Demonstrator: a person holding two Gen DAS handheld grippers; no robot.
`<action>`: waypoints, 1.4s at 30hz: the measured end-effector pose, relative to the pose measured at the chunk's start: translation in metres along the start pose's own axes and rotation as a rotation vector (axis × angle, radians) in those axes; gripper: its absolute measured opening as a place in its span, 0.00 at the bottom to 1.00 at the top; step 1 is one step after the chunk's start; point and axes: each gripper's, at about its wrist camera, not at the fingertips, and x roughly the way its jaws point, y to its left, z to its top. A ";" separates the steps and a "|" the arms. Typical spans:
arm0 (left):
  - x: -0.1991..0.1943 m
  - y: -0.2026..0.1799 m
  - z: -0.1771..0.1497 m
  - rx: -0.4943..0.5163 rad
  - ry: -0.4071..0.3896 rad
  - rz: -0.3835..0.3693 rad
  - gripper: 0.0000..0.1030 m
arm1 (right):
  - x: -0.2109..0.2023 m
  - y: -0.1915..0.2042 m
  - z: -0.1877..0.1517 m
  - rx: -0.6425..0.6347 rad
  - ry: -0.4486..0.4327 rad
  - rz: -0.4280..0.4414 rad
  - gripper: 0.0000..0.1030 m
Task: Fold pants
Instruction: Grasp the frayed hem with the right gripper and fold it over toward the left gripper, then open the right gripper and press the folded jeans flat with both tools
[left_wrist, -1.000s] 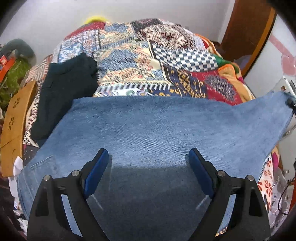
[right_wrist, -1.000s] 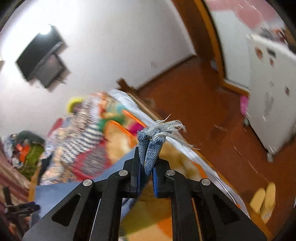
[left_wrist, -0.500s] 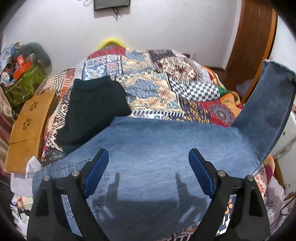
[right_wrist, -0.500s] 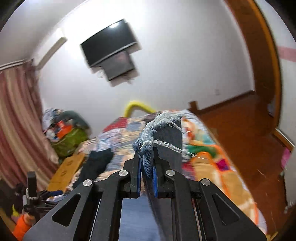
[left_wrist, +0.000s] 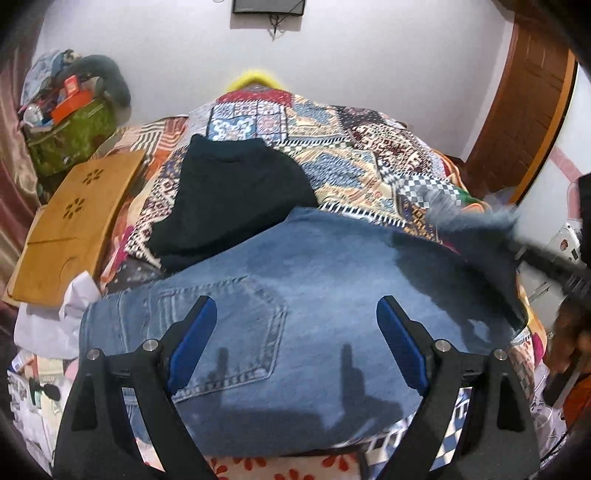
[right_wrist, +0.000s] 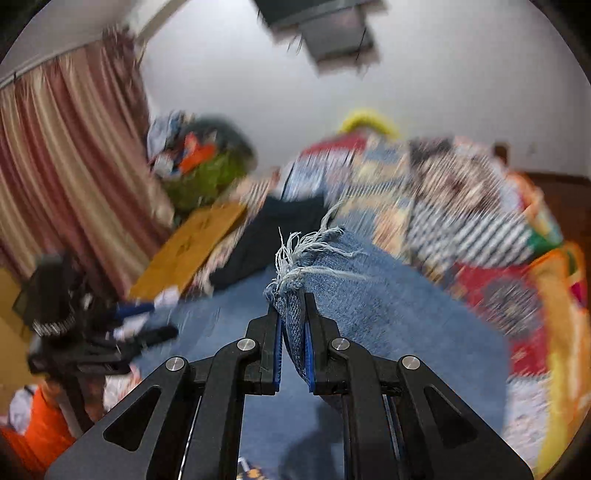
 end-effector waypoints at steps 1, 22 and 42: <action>0.000 0.003 -0.002 -0.003 0.005 0.003 0.86 | 0.013 0.003 -0.008 0.002 0.041 0.016 0.08; 0.025 -0.067 0.037 0.123 0.006 -0.035 0.94 | -0.015 -0.031 -0.019 -0.033 0.111 -0.080 0.53; 0.104 -0.115 0.009 0.264 0.172 0.029 0.95 | -0.014 -0.117 -0.081 0.121 0.228 -0.215 0.53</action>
